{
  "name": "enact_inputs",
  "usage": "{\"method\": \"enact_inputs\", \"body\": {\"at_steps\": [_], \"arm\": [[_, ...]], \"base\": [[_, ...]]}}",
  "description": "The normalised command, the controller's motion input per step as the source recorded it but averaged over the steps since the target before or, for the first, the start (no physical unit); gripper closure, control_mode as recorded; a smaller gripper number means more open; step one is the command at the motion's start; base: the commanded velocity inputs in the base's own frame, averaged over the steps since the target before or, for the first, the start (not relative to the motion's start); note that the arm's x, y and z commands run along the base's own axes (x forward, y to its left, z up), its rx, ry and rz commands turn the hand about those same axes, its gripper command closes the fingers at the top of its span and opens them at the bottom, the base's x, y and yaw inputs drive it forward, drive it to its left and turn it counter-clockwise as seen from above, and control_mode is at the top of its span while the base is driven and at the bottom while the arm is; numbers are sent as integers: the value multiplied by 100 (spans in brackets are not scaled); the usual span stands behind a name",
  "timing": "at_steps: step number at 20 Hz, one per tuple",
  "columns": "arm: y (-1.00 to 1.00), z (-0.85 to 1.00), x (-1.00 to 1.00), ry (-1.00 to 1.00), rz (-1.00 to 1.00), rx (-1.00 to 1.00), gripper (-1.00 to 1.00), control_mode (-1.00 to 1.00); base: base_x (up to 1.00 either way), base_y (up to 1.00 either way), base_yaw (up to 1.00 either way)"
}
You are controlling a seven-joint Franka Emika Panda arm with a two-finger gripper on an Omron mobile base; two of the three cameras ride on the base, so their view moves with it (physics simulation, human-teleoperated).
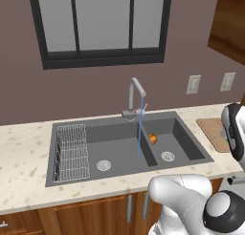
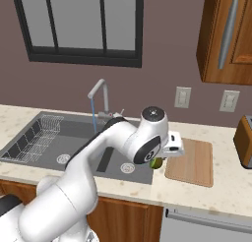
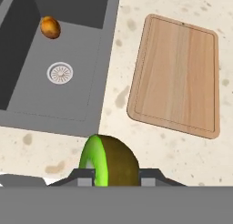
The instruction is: Pick the kiwi, peach from the sink and place them on the cutting board to airdry. Then turn off the sink faucet.
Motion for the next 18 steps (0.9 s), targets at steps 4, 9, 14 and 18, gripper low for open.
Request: {"method": "enact_inputs", "body": {"at_steps": [4,9,14,18], "arm": [[-28,0,15,0,-5,0,100,-100],[-24,-2,19,0,-3,0,100,-100],[-16,-13,15,0,0,0,100,-100],[-13,-16,15,0,0,0,100,-100]], "base": [[0,0,0],[0,0,0],[0,0,0],[0,0,0]]}}
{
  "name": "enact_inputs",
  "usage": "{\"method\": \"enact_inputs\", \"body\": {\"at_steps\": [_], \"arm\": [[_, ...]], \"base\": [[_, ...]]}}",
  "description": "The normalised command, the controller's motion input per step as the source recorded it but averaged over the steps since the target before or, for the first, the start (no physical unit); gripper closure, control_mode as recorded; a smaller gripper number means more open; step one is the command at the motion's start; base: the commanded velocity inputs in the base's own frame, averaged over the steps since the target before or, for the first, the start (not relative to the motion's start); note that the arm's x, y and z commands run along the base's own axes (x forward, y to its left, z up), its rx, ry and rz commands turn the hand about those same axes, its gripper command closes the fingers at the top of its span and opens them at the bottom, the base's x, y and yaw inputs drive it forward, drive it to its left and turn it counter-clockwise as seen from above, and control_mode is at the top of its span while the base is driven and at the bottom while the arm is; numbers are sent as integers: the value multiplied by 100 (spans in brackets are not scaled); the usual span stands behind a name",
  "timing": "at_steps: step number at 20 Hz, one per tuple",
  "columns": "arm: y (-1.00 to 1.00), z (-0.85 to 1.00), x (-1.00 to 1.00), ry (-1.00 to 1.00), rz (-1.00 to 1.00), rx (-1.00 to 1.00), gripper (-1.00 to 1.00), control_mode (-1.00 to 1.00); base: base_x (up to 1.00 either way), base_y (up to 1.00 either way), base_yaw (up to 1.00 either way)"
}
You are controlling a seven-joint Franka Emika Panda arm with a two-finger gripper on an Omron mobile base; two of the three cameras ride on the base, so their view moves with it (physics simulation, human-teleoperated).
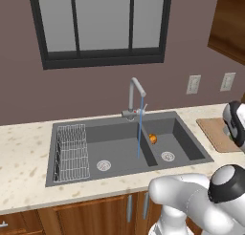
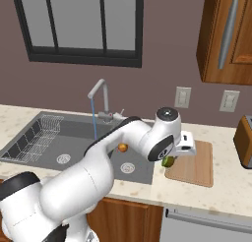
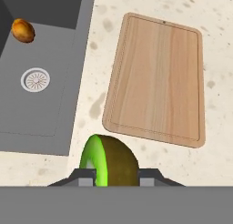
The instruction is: Pick the kiwi, peach from the sink and place them on the cutting board to airdry. Then turn off the sink faucet.
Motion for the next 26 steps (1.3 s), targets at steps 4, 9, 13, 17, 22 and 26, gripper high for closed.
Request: {"method": "enact_inputs", "body": {"at_steps": [4,9,13,17,22,26], "arm": [[-13,-12,20,0,0,0,100,-100],[-15,-6,23,0,0,0,100,-100],[-14,-13,10,0,0,0,100,-100],[-9,-20,5,0,0,0,100,-100],[-1,-20,9,0,0,0,100,-100],[-2,-15,12,0,0,0,100,-100]], "base": [[0,0,0],[0,0,0],[0,0,0],[0,0,0],[0,0,0],[0,0,0]]}}
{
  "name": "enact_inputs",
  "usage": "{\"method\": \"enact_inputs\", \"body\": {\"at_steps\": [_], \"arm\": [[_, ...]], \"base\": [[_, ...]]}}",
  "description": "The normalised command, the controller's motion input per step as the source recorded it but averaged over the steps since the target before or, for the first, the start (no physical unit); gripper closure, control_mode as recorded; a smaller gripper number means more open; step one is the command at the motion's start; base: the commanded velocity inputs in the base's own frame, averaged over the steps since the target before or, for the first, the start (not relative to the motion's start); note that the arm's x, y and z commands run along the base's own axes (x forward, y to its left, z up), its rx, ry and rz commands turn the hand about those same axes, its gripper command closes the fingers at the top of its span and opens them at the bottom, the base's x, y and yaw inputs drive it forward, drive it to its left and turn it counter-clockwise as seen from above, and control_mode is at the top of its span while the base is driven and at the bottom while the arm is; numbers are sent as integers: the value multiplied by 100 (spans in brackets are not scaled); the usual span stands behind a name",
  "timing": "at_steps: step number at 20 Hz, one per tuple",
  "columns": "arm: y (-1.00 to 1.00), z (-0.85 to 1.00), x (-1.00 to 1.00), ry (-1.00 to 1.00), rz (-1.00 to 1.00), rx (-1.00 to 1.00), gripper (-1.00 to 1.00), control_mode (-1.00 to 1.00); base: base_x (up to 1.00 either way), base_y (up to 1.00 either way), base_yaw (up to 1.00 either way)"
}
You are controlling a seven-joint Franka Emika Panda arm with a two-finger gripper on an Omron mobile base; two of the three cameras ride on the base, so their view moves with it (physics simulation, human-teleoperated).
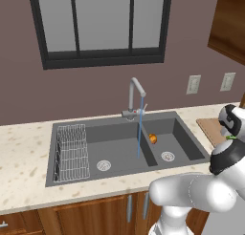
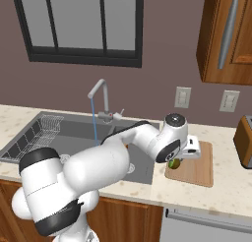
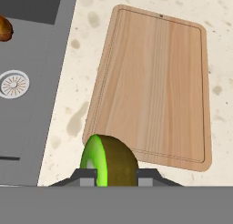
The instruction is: Pick the kiwi, peach from the sink and place them on the cutting board to airdry. Then turn off the sink faucet.
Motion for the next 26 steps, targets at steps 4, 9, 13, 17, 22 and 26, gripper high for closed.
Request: {"method": "enact_inputs", "body": {"at_steps": [4,9,13,17,22,26], "arm": [[-6,-13,8,0,0,0,100,-100],[-4,-12,3,0,0,0,100,-100],[-3,-9,1,0,0,0,100,-100],[0,-7,0,0,0,0,100,-100],[0,-6,1,0,0,0,100,-100],[0,-8,3,0,0,0,100,-100]], "base": [[0,0,0],[0,0,0],[0,0,0],[0,0,0],[0,0,0],[0,0,0]]}}
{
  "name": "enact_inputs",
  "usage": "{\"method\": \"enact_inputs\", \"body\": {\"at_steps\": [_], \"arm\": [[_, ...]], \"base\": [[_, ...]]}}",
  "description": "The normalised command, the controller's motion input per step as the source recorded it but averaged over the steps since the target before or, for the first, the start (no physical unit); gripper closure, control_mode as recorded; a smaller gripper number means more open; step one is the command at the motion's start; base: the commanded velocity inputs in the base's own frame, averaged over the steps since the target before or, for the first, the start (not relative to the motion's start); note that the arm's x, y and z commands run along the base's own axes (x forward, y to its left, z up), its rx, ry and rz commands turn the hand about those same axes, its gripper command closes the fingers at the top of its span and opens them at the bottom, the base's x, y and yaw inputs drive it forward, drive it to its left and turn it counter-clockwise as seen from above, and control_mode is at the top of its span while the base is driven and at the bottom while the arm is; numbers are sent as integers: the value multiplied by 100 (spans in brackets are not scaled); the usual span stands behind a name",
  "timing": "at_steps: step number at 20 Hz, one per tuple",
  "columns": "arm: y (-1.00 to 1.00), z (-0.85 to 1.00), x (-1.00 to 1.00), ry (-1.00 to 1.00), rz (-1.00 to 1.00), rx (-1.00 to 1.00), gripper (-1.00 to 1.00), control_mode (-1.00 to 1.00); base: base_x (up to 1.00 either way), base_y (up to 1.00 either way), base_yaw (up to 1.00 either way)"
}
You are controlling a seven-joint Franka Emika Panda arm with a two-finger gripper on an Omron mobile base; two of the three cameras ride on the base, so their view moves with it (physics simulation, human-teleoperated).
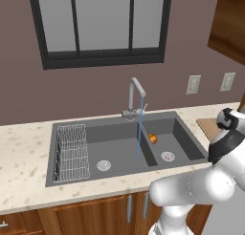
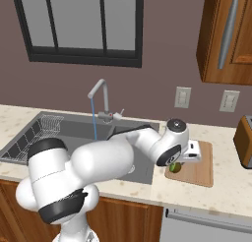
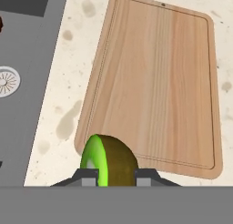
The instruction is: Pick the kiwi, peach from the sink and place them on the cutting board to airdry. Then turn off the sink faucet.
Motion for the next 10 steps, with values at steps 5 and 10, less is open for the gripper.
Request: {"method": "enact_inputs", "body": {"at_steps": [5,10], "arm": [[0,-10,1,0,0,0,100,-100],[0,-11,2,0,0,0,100,-100]], "base": [[0,0,0],[0,0,0]]}}
